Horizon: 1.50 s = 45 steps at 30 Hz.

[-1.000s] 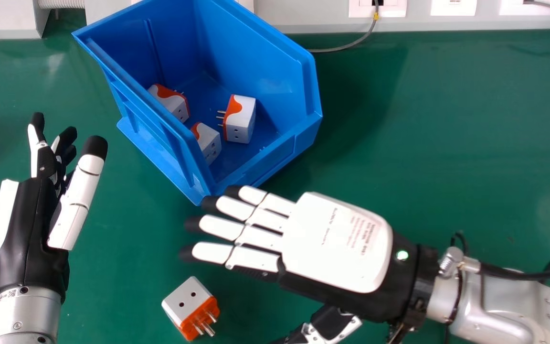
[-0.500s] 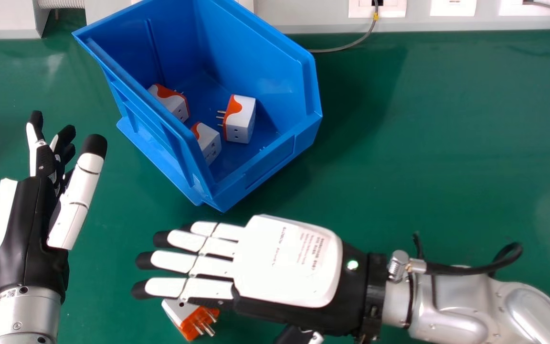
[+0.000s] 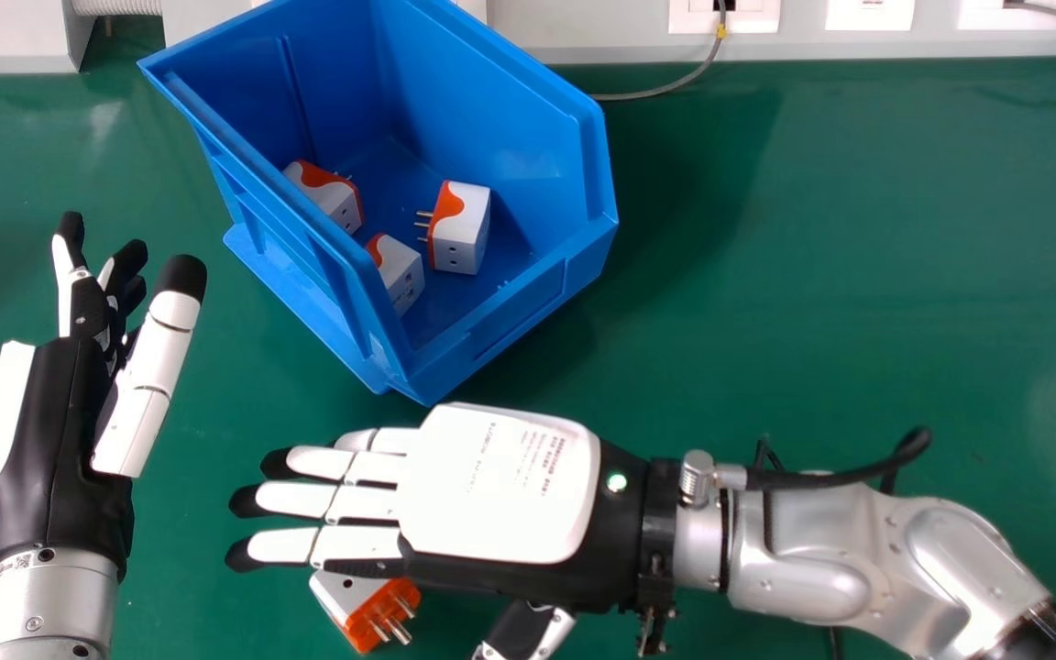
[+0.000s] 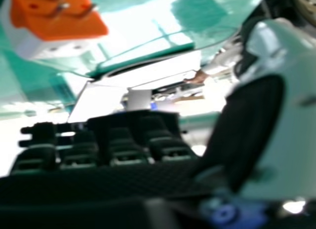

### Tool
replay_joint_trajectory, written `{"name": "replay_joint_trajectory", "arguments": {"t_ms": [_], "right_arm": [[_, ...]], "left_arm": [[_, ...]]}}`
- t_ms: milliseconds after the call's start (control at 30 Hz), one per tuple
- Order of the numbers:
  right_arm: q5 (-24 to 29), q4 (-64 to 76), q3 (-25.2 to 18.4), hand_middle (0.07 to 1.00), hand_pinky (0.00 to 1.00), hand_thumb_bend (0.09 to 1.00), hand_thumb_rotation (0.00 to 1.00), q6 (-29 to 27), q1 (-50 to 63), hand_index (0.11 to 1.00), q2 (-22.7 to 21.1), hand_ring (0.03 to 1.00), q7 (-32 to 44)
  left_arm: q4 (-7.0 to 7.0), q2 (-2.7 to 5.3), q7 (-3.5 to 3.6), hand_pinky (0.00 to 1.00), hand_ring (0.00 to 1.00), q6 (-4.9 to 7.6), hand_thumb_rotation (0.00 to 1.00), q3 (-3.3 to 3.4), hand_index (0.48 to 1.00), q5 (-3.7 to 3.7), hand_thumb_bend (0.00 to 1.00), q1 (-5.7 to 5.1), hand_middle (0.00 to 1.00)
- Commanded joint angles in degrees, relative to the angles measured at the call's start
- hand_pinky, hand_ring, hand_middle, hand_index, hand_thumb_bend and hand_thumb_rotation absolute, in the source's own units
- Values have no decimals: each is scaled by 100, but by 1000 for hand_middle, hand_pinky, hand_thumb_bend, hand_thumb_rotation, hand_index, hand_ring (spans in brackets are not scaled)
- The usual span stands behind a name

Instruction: Pick all objects and put in blue box

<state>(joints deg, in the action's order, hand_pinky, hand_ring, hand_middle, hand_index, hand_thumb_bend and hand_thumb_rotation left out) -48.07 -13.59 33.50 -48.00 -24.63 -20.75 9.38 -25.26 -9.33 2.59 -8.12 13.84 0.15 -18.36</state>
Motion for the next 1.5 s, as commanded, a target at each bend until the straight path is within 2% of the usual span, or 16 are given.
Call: {"name": "replay_joint_trajectory", "arguments": {"t_ms": [0, 267, 500, 733, 867, 1133, 1467], "right_arm": [[-2, -110, 85, 964, 860, 399, 496, 82, -310, 923, 108, 958, 145], [315, -400, 326, 968, 856, 408, 492, 608, -582, 926, 367, 963, 974], [354, -590, 447, 973, 854, 435, 462, 982, -724, 932, 574, 966, 1412], [354, -768, 623, 974, 841, 467, 460, 1146, -861, 927, 690, 962, 1685], [329, -869, 690, 974, 837, 472, 466, 1426, -987, 922, 839, 960, 1873], [225, -1103, 812, 978, 846, 473, 470, 1470, -1101, 927, 912, 961, 1726], [128, -1606, 967, 980, 845, 469, 464, 1528, -1304, 928, 1128, 962, 1465]], "left_arm": [[-134, -28, -6, 922, 973, 56, 851, 5, 961, 35, 692, 34, 966], [-197, -13, 7, 921, 973, 32, 851, -8, 961, 2, 683, 26, 966], [-259, -2, 17, 921, 973, -33, 850, -3, 961, -32, 675, 22, 966], [-385, 25, -7, 921, 973, -194, 850, -26, 960, -20, 673, 39, 962], [-406, 40, -15, 920, 972, -258, 850, -17, 958, -40, 672, 65, 959], [-479, 76, -34, 918, 972, -342, 849, -33, 957, -27, 663, 83, 957], [-547, 114, -33, 915, 970, -386, 849, -32, 956, -6, 665, 78, 956]]}}
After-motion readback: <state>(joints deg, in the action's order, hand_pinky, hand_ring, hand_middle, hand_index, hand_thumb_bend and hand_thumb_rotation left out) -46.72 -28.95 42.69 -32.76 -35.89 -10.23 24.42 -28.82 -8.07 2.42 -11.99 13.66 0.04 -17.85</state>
